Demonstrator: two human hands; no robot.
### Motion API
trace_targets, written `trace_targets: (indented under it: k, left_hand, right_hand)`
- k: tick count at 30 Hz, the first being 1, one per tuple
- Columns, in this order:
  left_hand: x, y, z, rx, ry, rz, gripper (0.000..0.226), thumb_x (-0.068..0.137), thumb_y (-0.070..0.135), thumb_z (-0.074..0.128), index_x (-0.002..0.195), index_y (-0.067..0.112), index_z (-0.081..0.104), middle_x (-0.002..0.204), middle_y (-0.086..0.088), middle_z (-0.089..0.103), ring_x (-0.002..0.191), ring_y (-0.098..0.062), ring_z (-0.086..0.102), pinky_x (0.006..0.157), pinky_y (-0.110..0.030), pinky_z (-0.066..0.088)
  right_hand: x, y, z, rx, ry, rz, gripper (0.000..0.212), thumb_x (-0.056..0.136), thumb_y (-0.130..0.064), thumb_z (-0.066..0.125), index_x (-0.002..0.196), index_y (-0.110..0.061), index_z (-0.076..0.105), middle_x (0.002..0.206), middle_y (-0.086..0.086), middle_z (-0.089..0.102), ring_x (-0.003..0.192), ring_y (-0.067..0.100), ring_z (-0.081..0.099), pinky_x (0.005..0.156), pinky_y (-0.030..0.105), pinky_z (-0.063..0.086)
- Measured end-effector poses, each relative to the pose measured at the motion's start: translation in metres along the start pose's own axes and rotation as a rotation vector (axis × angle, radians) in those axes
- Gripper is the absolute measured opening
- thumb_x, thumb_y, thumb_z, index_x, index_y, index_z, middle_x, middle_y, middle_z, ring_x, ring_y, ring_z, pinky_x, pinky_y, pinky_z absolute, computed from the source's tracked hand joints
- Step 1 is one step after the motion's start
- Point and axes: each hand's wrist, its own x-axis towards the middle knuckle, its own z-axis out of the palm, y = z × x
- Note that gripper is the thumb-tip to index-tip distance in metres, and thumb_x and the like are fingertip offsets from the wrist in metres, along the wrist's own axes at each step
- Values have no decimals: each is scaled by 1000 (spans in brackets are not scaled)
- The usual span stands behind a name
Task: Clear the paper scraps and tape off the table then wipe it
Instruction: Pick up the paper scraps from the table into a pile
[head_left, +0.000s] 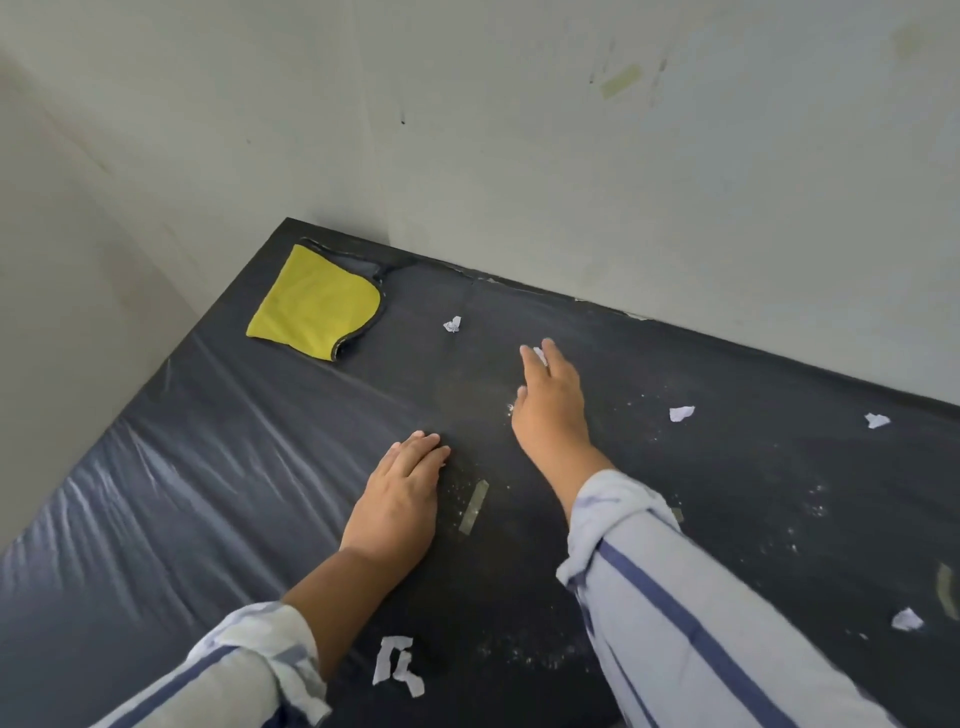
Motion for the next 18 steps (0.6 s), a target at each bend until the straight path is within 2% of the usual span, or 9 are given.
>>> trace_targets:
  k: [3, 6, 9, 12, 15, 18]
  left_hand:
    - [1, -3, 2, 8, 22, 20, 37, 83, 0, 55, 119, 3, 62, 122, -11, 61, 121, -28, 54, 105, -48, 37]
    - [1, -2, 1, -14, 36, 39, 37, 81, 4, 52, 117, 2, 64, 114, -9, 62, 114, -28, 57, 98, -43, 47]
    - [-1, -1, -1, -40, 54, 34, 36, 82, 2, 55, 116, 3, 64, 107, -8, 62, 107, -28, 58, 96, -39, 48]
    - [-2, 0, -5, -63, 70, 23, 33, 81, 2, 56, 112, 3, 66, 100, -9, 63, 101, -30, 60, 94, -38, 47]
    - [-6, 1, -11, -88, 75, 16, 29, 81, 4, 56, 106, 3, 69, 94, -10, 64, 95, -32, 62, 91, -36, 45]
    - [-25, -2, -17, -134, 67, -16, 28, 82, 10, 56, 106, 6, 70, 95, -8, 64, 93, -27, 61, 89, -28, 43]
  right_hand:
    - [19, 5, -1, -112, -99, 26, 54, 86, -2, 47, 139, -12, 37, 151, 9, 25, 132, 28, 27, 103, 37, 27]
    - [25, 12, 2, -63, -43, -8, 47, 79, 10, 43, 123, -4, 55, 131, 13, 50, 118, 31, 39, 95, 34, 34]
    - [14, 13, 4, 55, 49, -35, 35, 74, 17, 44, 99, 4, 66, 105, 18, 59, 101, 35, 48, 82, 35, 42]
    - [-19, 3, 9, 204, 176, -84, 27, 68, 16, 46, 79, 3, 68, 85, 20, 62, 80, 39, 56, 71, 29, 41]
    - [-67, -14, 13, 293, 204, -108, 24, 67, 12, 50, 74, -1, 69, 80, 14, 64, 76, 32, 59, 73, 15, 34]
    - [-117, -28, 18, 326, 146, -143, 23, 68, 10, 54, 75, -6, 69, 80, 9, 64, 76, 27, 59, 74, 11, 34]
